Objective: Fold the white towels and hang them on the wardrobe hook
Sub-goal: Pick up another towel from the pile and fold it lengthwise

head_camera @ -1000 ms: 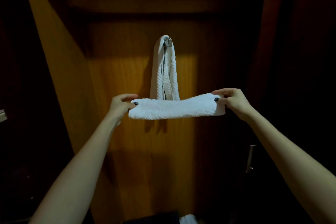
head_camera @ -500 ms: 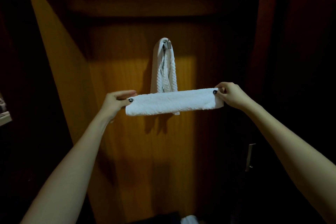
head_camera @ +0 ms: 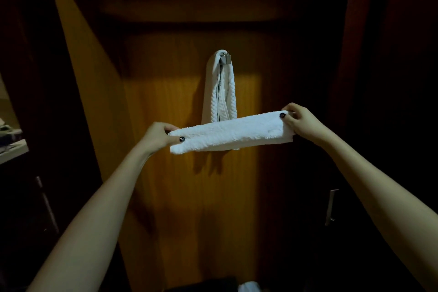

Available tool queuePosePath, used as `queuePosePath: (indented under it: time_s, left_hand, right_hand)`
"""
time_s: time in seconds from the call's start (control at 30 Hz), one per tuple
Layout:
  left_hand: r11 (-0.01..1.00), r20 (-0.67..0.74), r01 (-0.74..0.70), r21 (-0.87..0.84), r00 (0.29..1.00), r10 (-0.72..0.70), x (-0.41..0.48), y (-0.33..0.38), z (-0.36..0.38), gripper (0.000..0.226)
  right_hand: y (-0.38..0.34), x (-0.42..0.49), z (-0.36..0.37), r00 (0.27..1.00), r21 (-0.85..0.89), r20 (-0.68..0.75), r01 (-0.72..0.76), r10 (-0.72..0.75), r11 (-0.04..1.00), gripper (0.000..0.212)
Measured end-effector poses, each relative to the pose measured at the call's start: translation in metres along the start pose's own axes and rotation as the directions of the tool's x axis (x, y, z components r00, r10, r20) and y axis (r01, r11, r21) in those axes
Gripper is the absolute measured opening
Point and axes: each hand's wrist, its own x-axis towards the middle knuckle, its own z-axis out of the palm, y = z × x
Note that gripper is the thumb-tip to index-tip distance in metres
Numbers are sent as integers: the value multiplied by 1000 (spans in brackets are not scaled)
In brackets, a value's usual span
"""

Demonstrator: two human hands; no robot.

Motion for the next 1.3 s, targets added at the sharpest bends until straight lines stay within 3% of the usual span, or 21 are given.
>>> queuePosePath:
  time_s: [0.1, 0.23, 0.43, 0.53, 0.63, 0.9, 1.07, 1.17, 1.3]
  left_hand:
    - [991, 65, 18, 135, 998, -27, 4, 0, -7, 18]
    - [997, 81, 74, 11, 994, -74, 4, -4, -17, 9]
    - [992, 69, 119, 38, 990, -121, 1, -8, -8, 21]
    - [983, 12, 132, -125, 991, -132, -5, -9, -8, 23]
    - [976, -41, 65, -207, 996, -75, -10, -9, -12, 22]
    - [992, 42, -31, -124, 998, 37, -21, -10, -19, 33]
    - [989, -37, -136, -58, 990, 134, -22, -15, -19, 15]
    - [976, -52, -156, -150, 987, 150, -22, -19, -20, 11]
    - [866, -99, -120, -485, 992, 82, -25, -16, -19, 21]
  right_hand:
    - [-4, 3, -1, 997, 75, 51, -68, 64, 995, 28]
    - [-7, 2, -4, 978, 195, 164, -161, 130, 968, 43]
    - [-16, -13, 2, 994, 18, 107, -6, 4, 1000, 11]
    - [-19, -21, 5, 995, 170, 92, -57, 42, 984, 12]
    - [-21, -30, 7, 998, 214, 39, -47, 39, 976, 9]
    - [-27, -49, 6, 993, 333, 65, -118, 102, 935, 24]
    - [-27, -59, 7, 990, 368, 87, -139, 115, 919, 18]
    - [-30, -61, 11, 989, 336, 30, -143, 142, 931, 11]
    - [-40, -59, 15, 986, 452, -111, -60, 122, 890, 18]
